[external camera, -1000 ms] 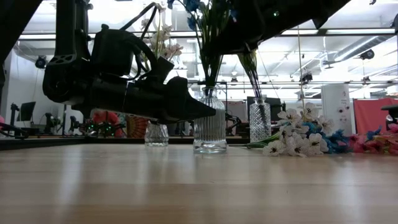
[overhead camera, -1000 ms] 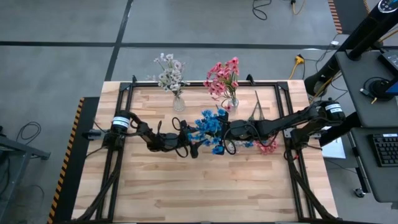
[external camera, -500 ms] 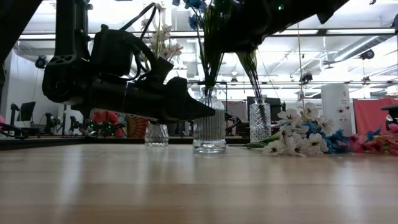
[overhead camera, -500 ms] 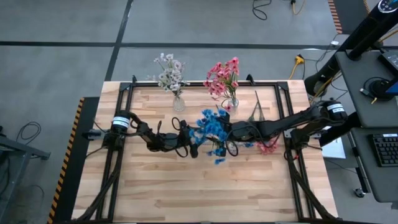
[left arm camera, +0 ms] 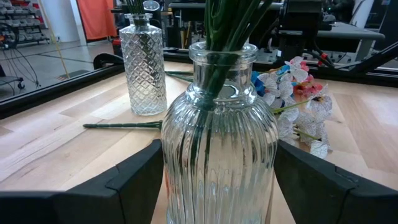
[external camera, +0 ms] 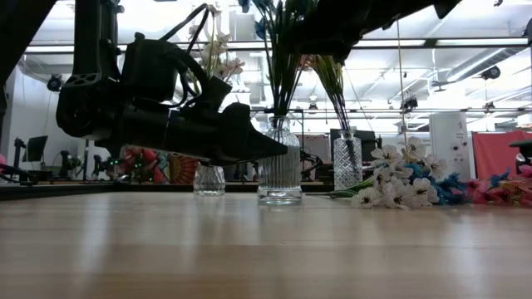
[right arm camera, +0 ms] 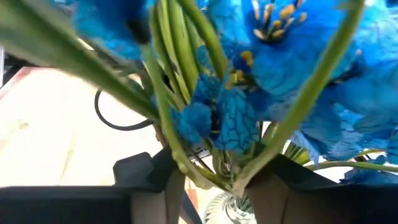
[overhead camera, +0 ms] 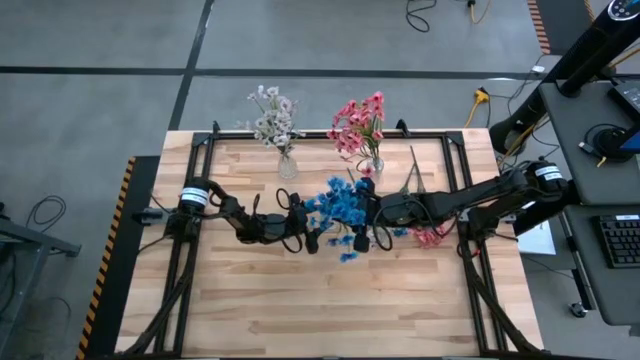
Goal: Sort flowers into vase by color
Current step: Put the left blue flowers into the middle transparent vase
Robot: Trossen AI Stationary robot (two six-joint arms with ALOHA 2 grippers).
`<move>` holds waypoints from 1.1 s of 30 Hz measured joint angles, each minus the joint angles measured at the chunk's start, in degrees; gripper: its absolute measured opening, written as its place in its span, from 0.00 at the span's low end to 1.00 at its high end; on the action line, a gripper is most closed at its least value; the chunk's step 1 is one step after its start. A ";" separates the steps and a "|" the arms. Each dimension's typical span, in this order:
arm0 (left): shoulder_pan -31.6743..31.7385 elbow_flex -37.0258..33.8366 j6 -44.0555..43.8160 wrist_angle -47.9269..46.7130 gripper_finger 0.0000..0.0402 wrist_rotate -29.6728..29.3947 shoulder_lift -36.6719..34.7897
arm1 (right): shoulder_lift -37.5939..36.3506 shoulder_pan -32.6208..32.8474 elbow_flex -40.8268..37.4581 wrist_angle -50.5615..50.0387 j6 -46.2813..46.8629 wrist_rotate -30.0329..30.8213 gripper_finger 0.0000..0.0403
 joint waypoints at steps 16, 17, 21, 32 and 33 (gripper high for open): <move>0.00 0.00 -0.02 -0.04 0.67 0.00 0.00 | 0.23 -0.79 0.00 0.45 -0.35 0.40 0.07; 0.00 0.00 -0.03 -0.04 0.67 0.00 0.00 | 0.23 -0.91 0.00 0.45 -0.30 0.40 0.07; 0.00 0.00 -0.02 -0.04 0.67 -0.02 0.00 | 0.25 -1.19 0.00 0.38 -0.04 0.40 0.07; 0.00 0.00 -0.04 -0.07 0.67 -0.02 0.00 | 1.38 -2.37 0.00 0.45 0.10 0.38 0.07; 0.00 0.00 -0.04 -0.07 0.67 -0.02 0.00 | 1.48 -2.52 0.00 0.06 0.10 0.37 0.07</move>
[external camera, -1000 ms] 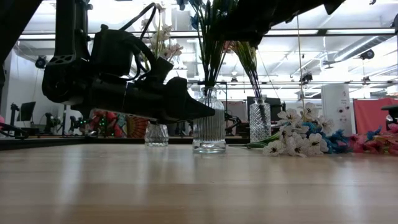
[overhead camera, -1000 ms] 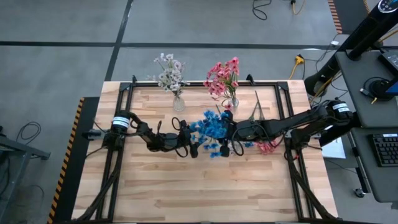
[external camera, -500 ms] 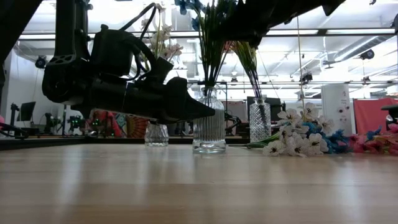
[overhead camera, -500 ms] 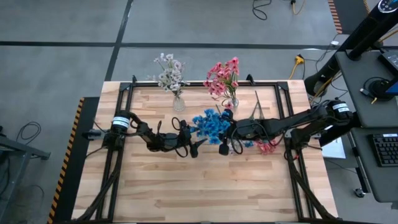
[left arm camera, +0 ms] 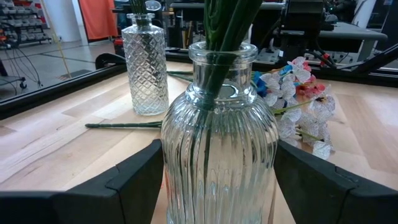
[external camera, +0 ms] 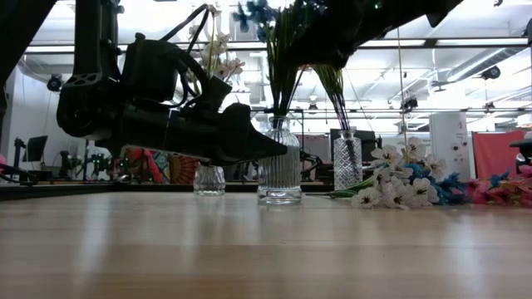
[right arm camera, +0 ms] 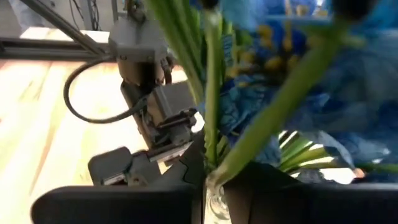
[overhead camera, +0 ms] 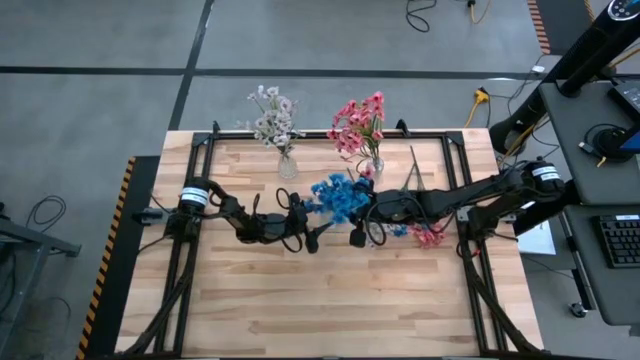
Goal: Sort flowers into vase by color
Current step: Put the left blue flowers into the middle transparent vase
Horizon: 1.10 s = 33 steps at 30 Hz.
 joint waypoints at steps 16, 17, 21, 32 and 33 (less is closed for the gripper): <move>0.00 0.00 0.04 -0.04 0.67 -0.02 0.00 | 3.34 -0.80 0.00 1.20 1.44 -0.39 0.07; 0.00 0.00 0.04 -0.04 0.67 -0.02 0.00 | 3.52 -0.80 0.00 1.16 1.48 -0.39 0.07; 0.00 0.00 0.04 -0.03 0.67 -0.02 0.00 | 4.08 -0.80 0.00 1.35 1.51 -0.39 0.07; 0.00 0.00 0.07 -0.02 0.67 -0.02 0.00 | 6.31 -0.80 0.04 2.11 1.33 -0.25 0.07; 0.00 0.00 0.07 -0.02 0.67 -0.02 0.00 | 6.31 -0.80 0.04 1.97 1.33 -0.25 0.07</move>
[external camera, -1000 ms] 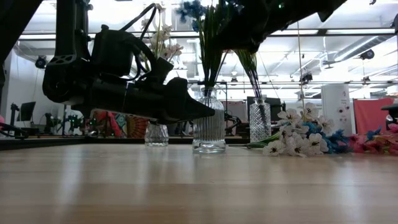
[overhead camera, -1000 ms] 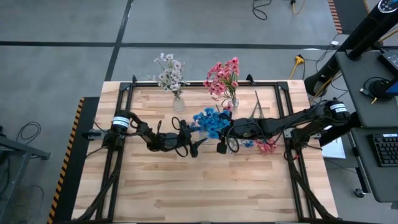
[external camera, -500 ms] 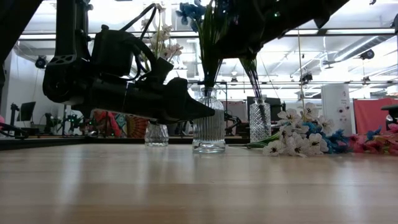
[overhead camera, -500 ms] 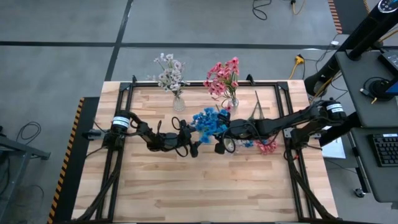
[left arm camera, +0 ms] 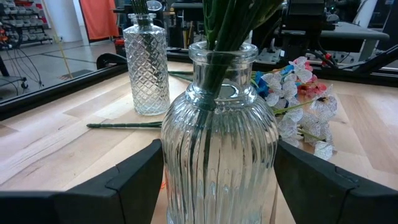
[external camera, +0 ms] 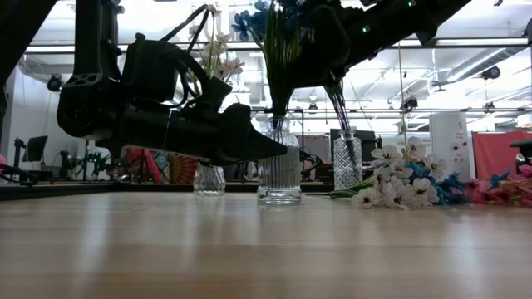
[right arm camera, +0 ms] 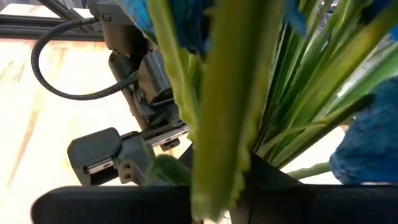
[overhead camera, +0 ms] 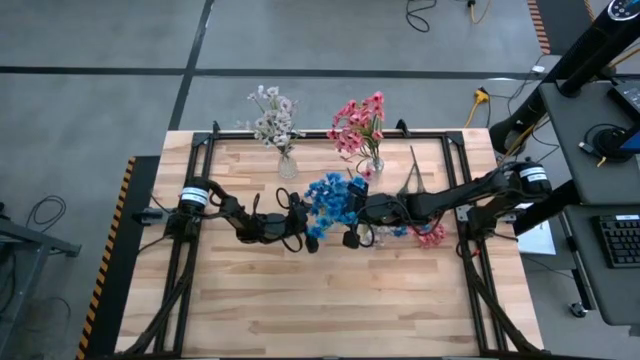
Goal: Sort flowers into vase by color
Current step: Put the left blue flowers into the middle transparent vase
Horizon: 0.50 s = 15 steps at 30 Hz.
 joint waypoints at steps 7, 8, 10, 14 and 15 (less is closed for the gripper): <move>0.00 0.00 0.00 0.00 0.67 0.02 0.00 | 0.66 0.00 0.01 -0.03 0.52 -0.02 0.07; 0.00 0.02 0.00 0.00 0.67 0.02 0.00 | 0.89 0.00 0.02 0.02 0.55 -0.02 0.07; 0.00 0.04 0.00 -0.02 0.67 0.00 0.00 | 1.29 -0.10 0.02 0.04 0.57 0.00 0.07; 0.00 0.04 0.00 -0.02 0.67 0.00 0.00 | 1.90 -0.11 0.02 0.37 0.03 0.26 0.07; 0.00 0.04 0.00 -0.02 0.67 0.02 0.00 | 1.88 -0.11 0.02 0.50 -0.21 0.24 0.07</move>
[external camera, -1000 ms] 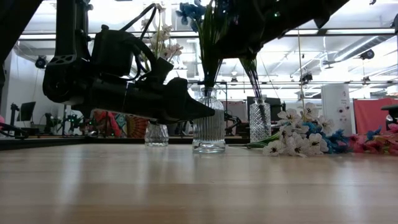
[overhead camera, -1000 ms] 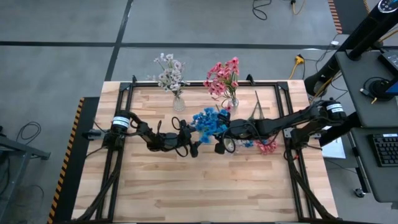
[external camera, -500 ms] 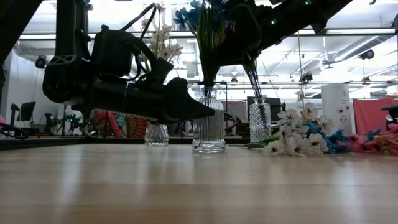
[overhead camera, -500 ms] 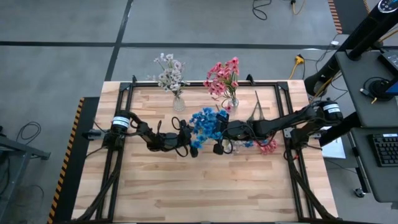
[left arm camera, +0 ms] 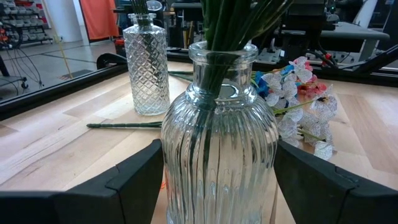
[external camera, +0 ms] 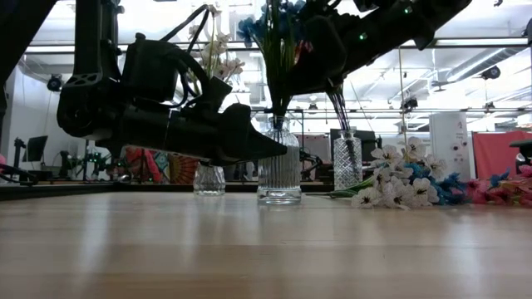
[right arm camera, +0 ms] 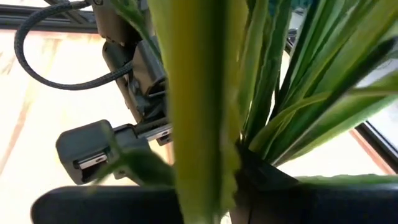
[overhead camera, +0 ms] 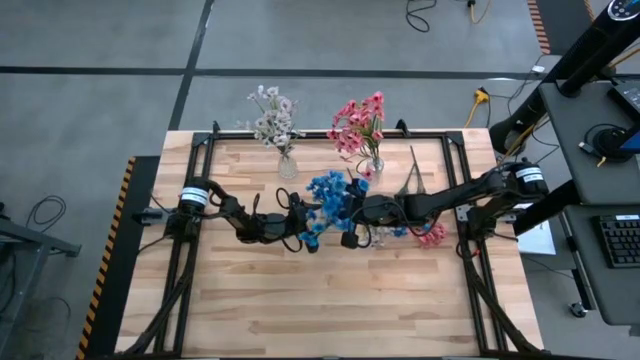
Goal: Sort flowers into vase by color
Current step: Put the left blue flowers into the middle transparent vase
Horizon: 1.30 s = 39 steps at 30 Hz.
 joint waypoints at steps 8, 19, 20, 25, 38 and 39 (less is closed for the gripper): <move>-0.02 -0.04 0.00 0.02 0.67 0.07 0.00 | -0.63 0.25 -0.04 0.20 -0.66 -0.30 0.12; -0.02 -0.04 -0.02 0.04 0.67 0.07 0.00 | -1.62 1.10 -0.09 0.14 -0.03 0.92 0.36; -0.02 -0.05 -0.03 0.04 0.67 0.05 0.00 | -1.99 1.25 -0.09 0.04 -0.02 1.01 0.37; -0.02 -0.09 -0.02 0.06 0.67 0.05 0.00 | -4.33 1.93 -0.09 -0.98 0.24 1.10 0.40; -0.02 -0.11 -0.02 0.08 0.67 -0.03 0.00 | -8.79 3.55 -0.09 -3.50 0.96 1.33 0.40; -0.02 -0.11 -0.02 0.08 0.67 -0.05 0.00 | -9.19 3.67 -0.09 -3.60 0.96 1.35 0.41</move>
